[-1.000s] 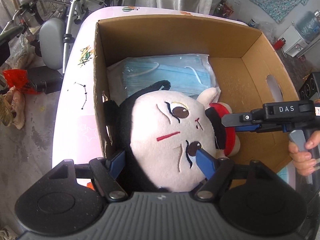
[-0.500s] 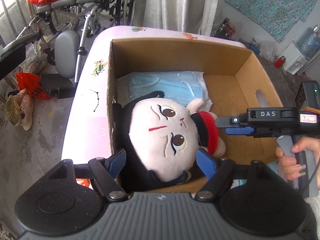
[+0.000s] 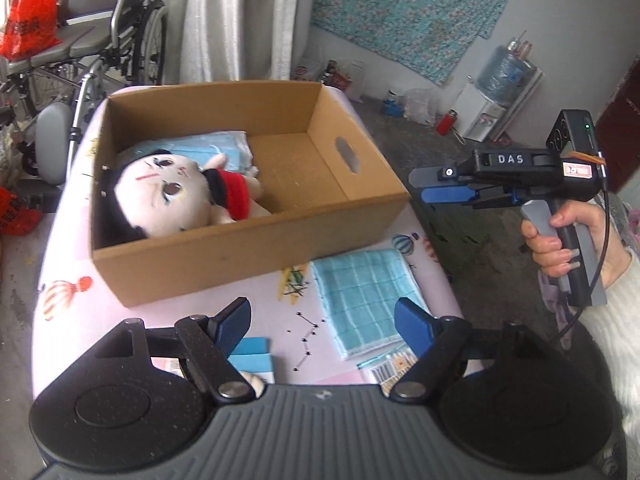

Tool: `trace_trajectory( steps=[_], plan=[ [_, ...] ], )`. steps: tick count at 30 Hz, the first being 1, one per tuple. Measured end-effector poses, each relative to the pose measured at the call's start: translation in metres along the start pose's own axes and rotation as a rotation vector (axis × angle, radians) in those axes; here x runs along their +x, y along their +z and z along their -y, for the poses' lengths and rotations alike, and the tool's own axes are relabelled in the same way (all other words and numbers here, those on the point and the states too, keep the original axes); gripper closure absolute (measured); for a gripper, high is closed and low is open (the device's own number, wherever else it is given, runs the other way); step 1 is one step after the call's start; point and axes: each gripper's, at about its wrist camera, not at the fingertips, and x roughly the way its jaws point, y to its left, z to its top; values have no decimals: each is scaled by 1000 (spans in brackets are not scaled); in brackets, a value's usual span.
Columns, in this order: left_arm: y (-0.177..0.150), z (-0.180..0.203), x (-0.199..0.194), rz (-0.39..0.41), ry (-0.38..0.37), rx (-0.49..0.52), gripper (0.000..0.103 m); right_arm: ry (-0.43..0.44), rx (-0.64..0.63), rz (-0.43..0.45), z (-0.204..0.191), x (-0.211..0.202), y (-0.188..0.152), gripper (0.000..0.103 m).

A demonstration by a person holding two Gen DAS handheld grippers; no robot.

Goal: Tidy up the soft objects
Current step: 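Grasp the light blue checked towel with both grippers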

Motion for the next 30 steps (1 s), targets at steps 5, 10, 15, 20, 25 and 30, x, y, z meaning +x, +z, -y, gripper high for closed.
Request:
trace_trajectory(
  steps=[5, 10, 15, 20, 25, 30],
  plan=[
    [-14, 7, 86, -46, -101, -80, 35, -159, -33, -16, 46, -4, -43, 43],
    [-14, -1, 180, -58, -32, -150, 37, -191, 58, -59, 97, 28, -72, 43],
    [-15, -13, 222, -55, -87, -268, 37, -100, 154, -50, 128, 53, -79, 43],
    [-12, -10, 231, -8, -97, -228, 37, -76, 157, -36, 138, 68, -76, 44],
    [-9, -4, 234, 18, -96, -172, 31, -38, 126, -12, 142, 71, -72, 45],
    [-11, 2, 234, 50, -65, -188, 48, -50, 133, -9, 150, 82, -78, 100]
  ],
)
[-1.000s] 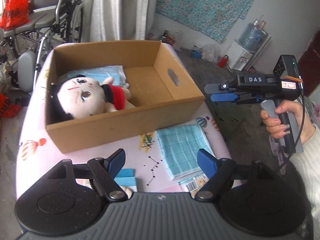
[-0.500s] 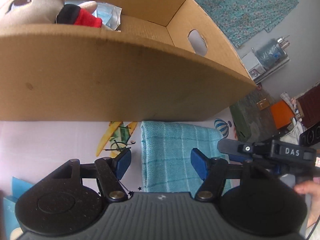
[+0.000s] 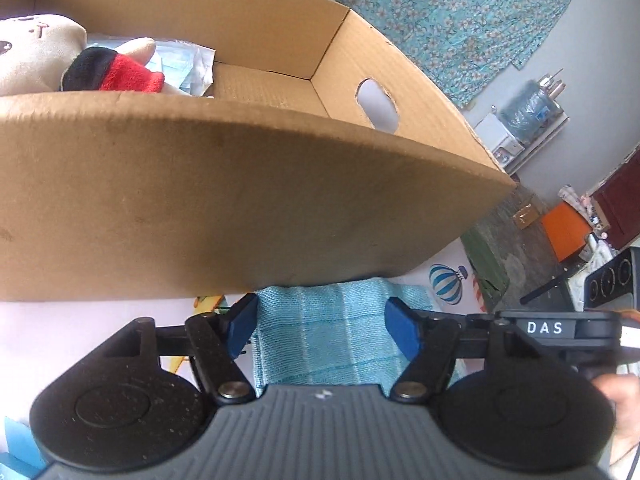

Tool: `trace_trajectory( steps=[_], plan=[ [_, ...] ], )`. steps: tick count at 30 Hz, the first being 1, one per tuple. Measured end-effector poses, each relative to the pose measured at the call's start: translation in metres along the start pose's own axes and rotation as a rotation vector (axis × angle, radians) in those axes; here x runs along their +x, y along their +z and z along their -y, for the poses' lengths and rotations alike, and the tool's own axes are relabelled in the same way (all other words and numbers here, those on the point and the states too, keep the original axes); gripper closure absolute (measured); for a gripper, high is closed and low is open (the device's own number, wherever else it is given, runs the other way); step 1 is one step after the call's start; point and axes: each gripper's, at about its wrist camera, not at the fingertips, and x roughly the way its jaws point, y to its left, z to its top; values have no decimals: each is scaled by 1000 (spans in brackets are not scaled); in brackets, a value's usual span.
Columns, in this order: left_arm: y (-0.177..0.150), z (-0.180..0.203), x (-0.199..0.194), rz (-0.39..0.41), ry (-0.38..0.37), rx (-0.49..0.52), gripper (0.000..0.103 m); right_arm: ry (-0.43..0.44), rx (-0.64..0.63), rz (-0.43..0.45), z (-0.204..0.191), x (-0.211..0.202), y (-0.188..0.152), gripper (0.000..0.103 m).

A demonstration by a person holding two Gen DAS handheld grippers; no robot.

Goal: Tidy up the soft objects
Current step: 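Grasp the light blue checked towel with both grippers, then lift the towel and carry it over the box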

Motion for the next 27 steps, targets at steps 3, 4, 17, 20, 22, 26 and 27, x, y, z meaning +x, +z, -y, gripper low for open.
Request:
trace_trajectory(
  steps=[3, 4, 17, 20, 22, 26, 27],
  plan=[
    [-3, -3, 4, -59, 11, -23, 94, 21, -10, 3, -3, 2, -10, 101],
    [-6, -9, 4, -51, -23, -71, 94, 15, -23, 7, -6, 2, -13, 101],
    [7, 21, -113, 223, -45, 47, 94, 191, -168, 211, -72, -83, -23, 101],
    [38, 25, -131, 291, -26, 54, 94, 236, -216, 271, -101, -95, 1, 101],
    [66, 20, -132, 307, -26, 15, 94, 225, -246, 301, -120, -95, 26, 101],
    [121, 14, -114, 297, 53, 46, 94, 149, -310, 330, -152, -78, 80, 101],
    [134, 11, -104, 285, 76, 55, 94, 115, -319, 328, -159, -68, 96, 101]
  ],
)
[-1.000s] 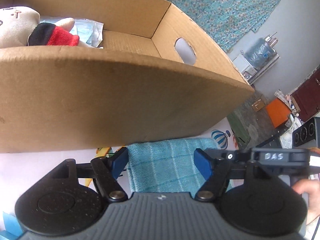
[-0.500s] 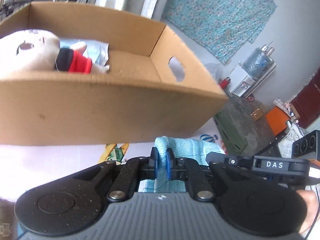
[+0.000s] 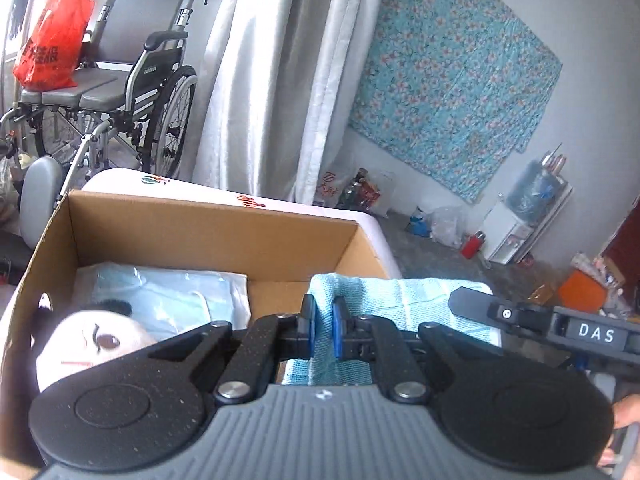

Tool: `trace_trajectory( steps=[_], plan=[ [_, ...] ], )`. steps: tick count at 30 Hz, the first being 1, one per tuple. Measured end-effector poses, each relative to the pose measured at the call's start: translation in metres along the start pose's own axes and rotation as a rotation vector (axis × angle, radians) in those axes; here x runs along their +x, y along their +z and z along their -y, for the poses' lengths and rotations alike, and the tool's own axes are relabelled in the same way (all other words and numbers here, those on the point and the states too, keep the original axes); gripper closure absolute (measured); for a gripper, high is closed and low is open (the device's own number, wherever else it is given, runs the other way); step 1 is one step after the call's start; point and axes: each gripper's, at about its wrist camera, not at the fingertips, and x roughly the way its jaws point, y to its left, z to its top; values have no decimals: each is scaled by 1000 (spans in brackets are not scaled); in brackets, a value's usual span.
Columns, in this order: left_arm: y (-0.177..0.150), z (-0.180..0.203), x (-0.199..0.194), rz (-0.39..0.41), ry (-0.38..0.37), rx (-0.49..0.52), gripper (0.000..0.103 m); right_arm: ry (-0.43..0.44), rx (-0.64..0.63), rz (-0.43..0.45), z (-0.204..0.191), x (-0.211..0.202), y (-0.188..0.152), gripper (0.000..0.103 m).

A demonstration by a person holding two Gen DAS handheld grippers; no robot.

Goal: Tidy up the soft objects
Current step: 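Lift the towel and carry it over the box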

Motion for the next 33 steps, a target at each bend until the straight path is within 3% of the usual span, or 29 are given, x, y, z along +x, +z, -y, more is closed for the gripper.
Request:
trace_trajectory(
  steps=[3, 6, 11, 15, 17, 19, 21, 23, 24, 25, 27, 28, 31, 33],
  plan=[
    [22, -10, 45, -49, 56, 3, 94, -89, 5, -67, 9, 53, 31, 101],
    [36, -25, 94, -118, 80, -17, 94, -215, -68, -159, 16, 113, 47, 101],
    [45, -71, 171, -239, 74, -181, 94, -359, -124, -287, 31, 195, 50, 101],
    [39, -86, 204, -270, 126, -139, 91, -456, -85, -353, 55, 251, 39, 102],
    [36, -86, 210, -266, 130, -102, 78, -486, -114, -363, 54, 267, 32, 102],
    [33, -88, 210, -265, 97, -116, 55, -541, -238, -374, 45, 283, 27, 101],
    [32, -87, 206, -263, 74, -132, 50, -583, -339, -395, 40, 295, 24, 100],
    [34, -83, 198, -239, 112, -134, 54, -595, -371, -402, 36, 297, 26, 97],
    [34, -81, 192, -221, 123, -128, 72, -592, -380, -390, 33, 293, 28, 96],
    [37, -79, 190, -224, 133, -113, 103, -592, -383, -378, 30, 287, 31, 95],
    [40, -78, 191, -240, 123, -107, 101, -631, -401, -324, 22, 275, 36, 70],
    [40, -78, 192, -236, 109, -109, 101, -632, -429, -304, 17, 268, 38, 68],
    [38, -74, 205, -260, 88, -72, 101, -551, -417, -301, 16, 252, 44, 75],
    [36, -74, 216, -284, 100, -76, 101, -446, -308, -351, 26, 250, 44, 93]
  ],
)
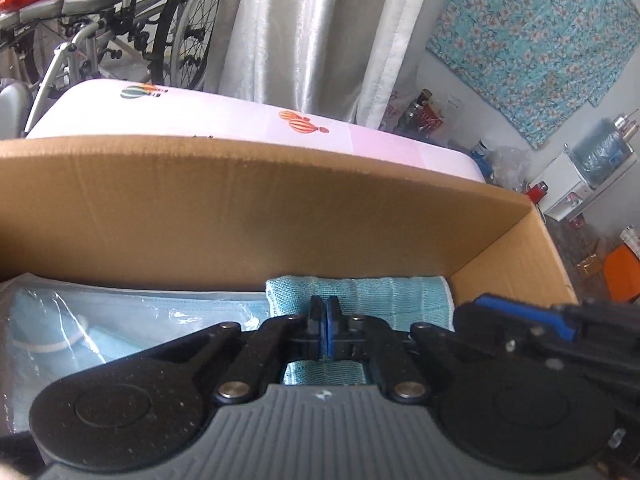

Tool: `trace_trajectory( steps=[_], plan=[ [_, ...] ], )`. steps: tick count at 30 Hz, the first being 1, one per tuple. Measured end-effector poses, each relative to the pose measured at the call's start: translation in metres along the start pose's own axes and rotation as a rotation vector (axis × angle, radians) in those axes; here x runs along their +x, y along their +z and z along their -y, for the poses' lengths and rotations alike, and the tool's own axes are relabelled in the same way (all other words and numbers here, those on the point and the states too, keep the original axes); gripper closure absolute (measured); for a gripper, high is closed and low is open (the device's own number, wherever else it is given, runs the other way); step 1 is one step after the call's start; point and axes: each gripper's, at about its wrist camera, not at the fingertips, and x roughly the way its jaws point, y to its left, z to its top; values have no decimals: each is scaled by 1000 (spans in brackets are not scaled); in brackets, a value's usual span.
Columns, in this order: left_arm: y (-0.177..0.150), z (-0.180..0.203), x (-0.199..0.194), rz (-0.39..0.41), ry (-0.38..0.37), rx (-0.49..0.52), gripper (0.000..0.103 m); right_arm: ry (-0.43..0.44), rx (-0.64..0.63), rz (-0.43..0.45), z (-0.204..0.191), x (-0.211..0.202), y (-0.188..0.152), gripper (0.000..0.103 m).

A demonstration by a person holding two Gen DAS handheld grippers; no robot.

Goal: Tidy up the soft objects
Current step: 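Lift the towel and carry it over the box, then lower the towel onto the mask bag and open both grippers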

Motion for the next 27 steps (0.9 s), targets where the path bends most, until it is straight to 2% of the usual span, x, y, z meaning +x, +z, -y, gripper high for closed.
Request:
trace_trajectory(
  steps=[1, 5, 8, 9, 10, 12, 13, 18, 22, 27],
  plan=[
    [0, -2, 6, -10, 7, -16, 101, 13, 14, -26, 0, 8, -1, 94],
    [-3, -15, 24, -23, 10, -65, 100, -71, -38, -111, -11, 48, -17, 96],
    [2, -14, 26, -51, 18, -72, 100, -168, -143, -164, -26, 69, -28, 97],
    [4, -13, 26, -61, 30, -63, 100, -175, -155, -148, -29, 70, -30, 97],
    [4, -12, 23, -68, 35, -71, 97, -174, -146, -147, -30, 70, -29, 98],
    [4, -13, 11, -51, -5, -107, 84, -165, -131, -145, -30, 65, -28, 98],
    [3, -13, 1, -33, -17, -128, 82, -162, -119, -127, -30, 58, -27, 97],
    [-3, -1, -59, 11, -23, -134, 82, -92, -66, -22, -29, -12, -22, 96],
    [-17, 10, -122, 21, -109, -148, 79, 15, -33, 65, -23, -102, -26, 95],
    [-61, 38, -206, 48, -81, -6, 71, 166, 16, 144, -10, -218, -47, 95]
  ],
)
